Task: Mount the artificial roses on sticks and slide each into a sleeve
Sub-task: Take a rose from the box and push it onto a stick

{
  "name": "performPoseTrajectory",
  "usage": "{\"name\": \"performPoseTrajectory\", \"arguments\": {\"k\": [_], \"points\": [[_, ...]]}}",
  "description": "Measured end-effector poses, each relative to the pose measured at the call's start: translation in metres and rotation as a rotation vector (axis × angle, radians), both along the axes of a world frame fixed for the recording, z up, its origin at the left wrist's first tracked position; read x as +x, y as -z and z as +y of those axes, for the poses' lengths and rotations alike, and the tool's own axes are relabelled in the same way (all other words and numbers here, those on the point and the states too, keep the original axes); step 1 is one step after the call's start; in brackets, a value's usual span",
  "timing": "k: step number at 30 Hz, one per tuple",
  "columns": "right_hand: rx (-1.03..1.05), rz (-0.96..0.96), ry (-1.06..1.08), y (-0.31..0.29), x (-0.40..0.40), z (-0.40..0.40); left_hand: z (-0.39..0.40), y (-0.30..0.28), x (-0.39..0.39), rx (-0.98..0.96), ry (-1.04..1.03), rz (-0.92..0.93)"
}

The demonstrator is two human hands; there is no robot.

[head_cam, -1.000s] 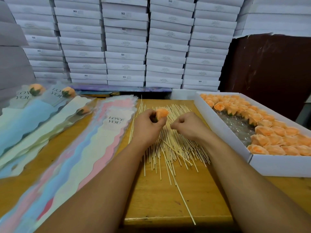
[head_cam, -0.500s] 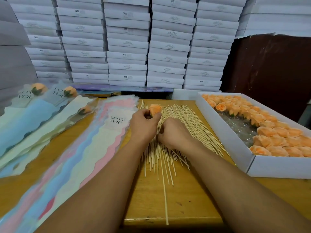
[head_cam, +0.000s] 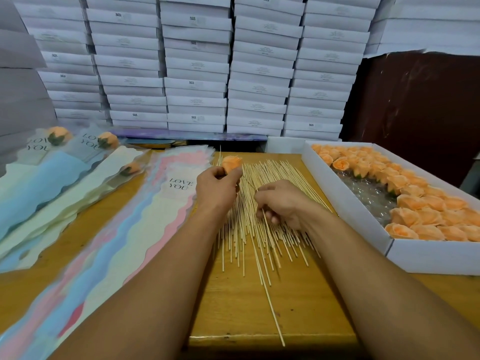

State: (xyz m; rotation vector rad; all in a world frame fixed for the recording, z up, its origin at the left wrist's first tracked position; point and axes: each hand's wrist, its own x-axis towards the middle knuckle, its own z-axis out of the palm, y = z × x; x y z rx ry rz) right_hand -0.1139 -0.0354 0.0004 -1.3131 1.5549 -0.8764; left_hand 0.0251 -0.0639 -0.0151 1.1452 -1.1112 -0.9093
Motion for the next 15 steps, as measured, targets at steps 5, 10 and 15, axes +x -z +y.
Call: {"name": "performPoseTrajectory", "arguments": {"k": [5,10,15], "points": [[0.045,-0.053,-0.016,-0.005,-0.008,0.002,-0.001,-0.004,0.002,0.087,0.085,0.259],[-0.051,0.03,-0.099,-0.01,-0.009,0.009,0.001,-0.009,0.005,0.156,0.152,0.465],[-0.118,-0.089,-0.128,-0.015,0.0,0.015,0.001,-0.012,0.01,0.226,0.17,0.641]]}}
